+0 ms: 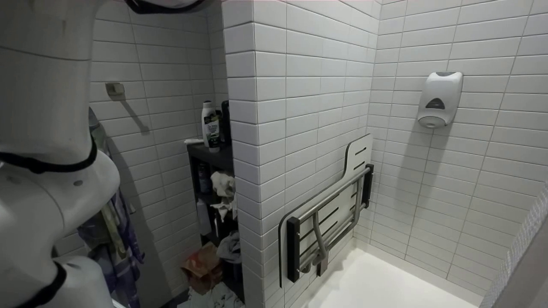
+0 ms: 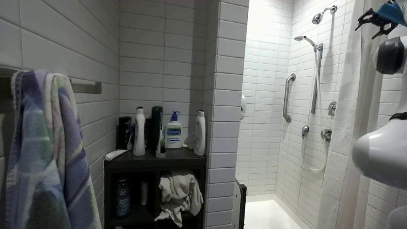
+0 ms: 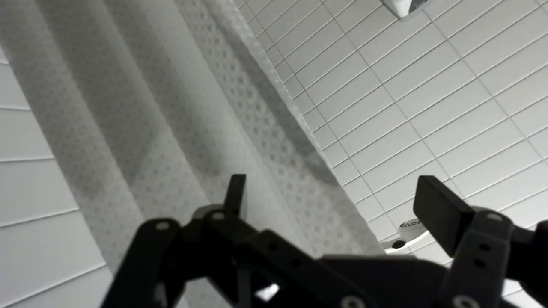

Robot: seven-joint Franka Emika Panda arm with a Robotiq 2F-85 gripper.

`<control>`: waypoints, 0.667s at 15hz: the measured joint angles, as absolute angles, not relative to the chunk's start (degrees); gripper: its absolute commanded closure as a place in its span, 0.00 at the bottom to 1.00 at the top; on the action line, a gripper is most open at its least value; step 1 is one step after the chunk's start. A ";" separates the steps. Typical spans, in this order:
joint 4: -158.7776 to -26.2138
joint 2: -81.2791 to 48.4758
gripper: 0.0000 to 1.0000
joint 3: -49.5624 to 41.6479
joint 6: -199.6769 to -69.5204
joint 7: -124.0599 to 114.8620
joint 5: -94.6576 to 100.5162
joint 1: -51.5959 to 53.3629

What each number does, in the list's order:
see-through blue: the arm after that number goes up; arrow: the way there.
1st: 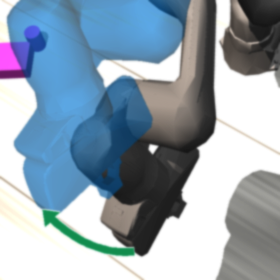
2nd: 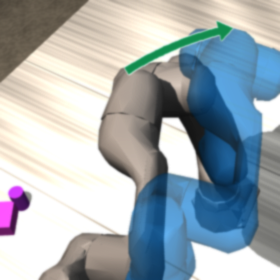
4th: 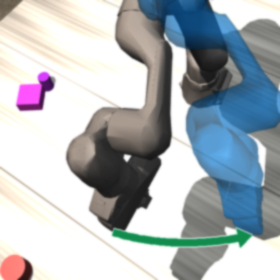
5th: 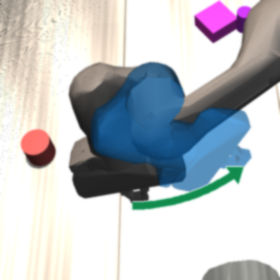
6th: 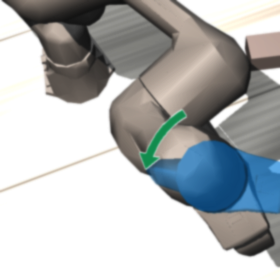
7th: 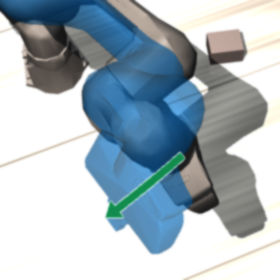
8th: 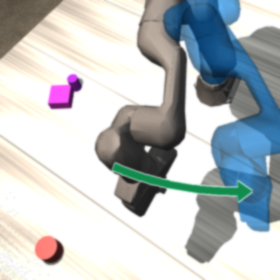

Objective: Slide the shower curtain to the right

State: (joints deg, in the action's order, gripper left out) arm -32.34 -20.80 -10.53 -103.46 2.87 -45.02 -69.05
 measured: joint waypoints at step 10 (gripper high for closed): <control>-35.84 -16.62 0.00 -10.27 -86.83 19.65 -51.64 -73.78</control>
State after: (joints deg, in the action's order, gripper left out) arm -35.84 -16.62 -10.27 -86.83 19.65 -51.64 -73.78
